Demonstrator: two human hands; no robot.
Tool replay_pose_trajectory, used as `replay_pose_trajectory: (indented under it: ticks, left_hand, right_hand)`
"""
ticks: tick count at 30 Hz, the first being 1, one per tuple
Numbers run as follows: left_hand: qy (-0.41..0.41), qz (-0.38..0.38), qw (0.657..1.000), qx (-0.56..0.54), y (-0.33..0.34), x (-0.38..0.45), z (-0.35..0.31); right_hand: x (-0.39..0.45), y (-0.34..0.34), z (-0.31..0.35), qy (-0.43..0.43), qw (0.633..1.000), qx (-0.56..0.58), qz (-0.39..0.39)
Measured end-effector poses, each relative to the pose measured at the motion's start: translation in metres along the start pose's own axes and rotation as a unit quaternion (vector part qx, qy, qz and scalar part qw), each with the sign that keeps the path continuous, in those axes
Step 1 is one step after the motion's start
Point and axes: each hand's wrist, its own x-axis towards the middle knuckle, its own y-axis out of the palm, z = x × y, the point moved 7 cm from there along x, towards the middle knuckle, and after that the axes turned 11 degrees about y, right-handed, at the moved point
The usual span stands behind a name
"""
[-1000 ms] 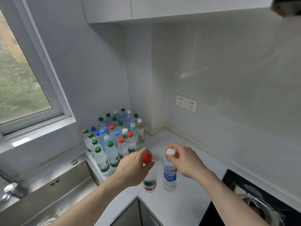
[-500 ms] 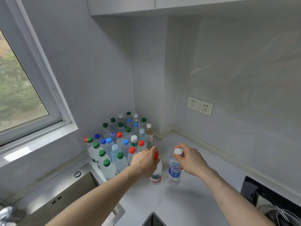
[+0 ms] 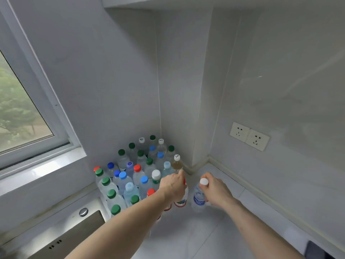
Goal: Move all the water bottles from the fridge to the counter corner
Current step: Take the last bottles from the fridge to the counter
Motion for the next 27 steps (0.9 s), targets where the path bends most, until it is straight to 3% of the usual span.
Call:
replay_pose_trajectory:
  ticks: [15, 27]
  left_hand:
    - [-0.099, 0.013, 0.994, 0.054, 0.016, 0.057, 0.047]
    - [-0.057, 0.029, 0.992, 0.113, 0.0, 0.065, 0.047]
  right_hand:
    - [0.09, 0.033, 0.044, -0.009, 0.999, -0.01, 0.04]
    - [0.099, 0.045, 0.069, -0.037, 0.997, -0.037, 0.054]
